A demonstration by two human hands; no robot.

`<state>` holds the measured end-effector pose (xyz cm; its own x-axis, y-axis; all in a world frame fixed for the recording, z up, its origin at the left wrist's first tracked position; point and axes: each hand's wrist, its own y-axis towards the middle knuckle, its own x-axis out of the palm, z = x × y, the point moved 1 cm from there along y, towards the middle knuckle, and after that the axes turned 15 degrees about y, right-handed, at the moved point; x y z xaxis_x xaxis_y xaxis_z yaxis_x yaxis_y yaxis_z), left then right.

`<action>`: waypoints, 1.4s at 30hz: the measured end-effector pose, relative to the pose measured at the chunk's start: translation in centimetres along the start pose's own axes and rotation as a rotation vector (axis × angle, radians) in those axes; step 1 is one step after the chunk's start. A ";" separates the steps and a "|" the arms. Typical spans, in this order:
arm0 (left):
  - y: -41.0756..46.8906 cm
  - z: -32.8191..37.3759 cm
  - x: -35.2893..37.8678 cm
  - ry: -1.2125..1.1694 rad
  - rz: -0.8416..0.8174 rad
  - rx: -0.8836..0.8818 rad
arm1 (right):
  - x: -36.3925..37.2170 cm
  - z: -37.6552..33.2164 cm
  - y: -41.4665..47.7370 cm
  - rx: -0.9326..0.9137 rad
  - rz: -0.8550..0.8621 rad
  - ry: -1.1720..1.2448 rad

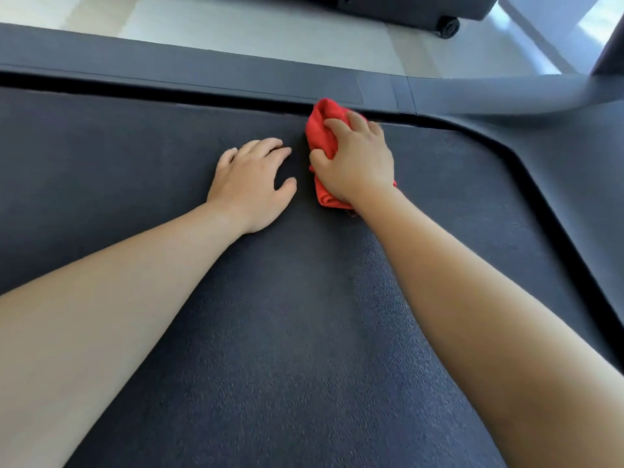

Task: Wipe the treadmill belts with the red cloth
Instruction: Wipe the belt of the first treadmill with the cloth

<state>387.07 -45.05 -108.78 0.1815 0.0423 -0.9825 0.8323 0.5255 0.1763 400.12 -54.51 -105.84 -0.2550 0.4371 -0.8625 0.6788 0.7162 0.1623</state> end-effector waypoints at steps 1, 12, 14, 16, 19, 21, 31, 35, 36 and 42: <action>-0.1 0.0 -0.1 -0.001 -0.004 0.001 | -0.2 -0.1 -1.3 0.006 0.003 -0.003; -7.5 0.8 -1.8 0.013 -0.126 0.118 | -3.5 -0.1 -19.7 -0.079 0.049 -0.002; -10.7 1.1 -2.4 0.029 -0.143 0.150 | -3.6 -0.3 -19.8 -0.018 0.061 0.000; -13.4 1.2 -3.1 0.036 -0.162 0.184 | -3.3 -0.8 -19.6 0.058 0.058 -0.024; -16.8 1.0 -4.1 0.064 -0.195 0.263 | -3.0 -1.5 -20.2 0.144 0.086 -0.036; -18.9 0.8 -4.5 0.073 -0.196 0.312 | -3.1 -2.2 -22.4 0.204 0.112 -0.018; -20.3 0.6 -4.2 0.005 -0.092 0.302 | -2.5 -4.8 -29.4 0.204 0.155 -0.103; -20.4 0.5 -4.3 -0.011 -0.087 0.300 | -2.3 -5.0 -25.9 0.230 0.116 -0.097; -20.4 0.5 -4.3 -0.013 -0.091 0.301 | -2.4 -5.0 -25.5 0.232 0.101 -0.101; -20.6 0.9 -4.6 -0.022 -0.134 0.328 | -2.7 -6.1 -32.0 0.221 0.138 -0.107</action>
<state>369.55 -56.81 -107.79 0.0678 -0.0291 -0.9973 0.9728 0.2237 0.0596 374.91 -75.35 -105.79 -0.0833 0.4541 -0.8870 0.8386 0.5128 0.1837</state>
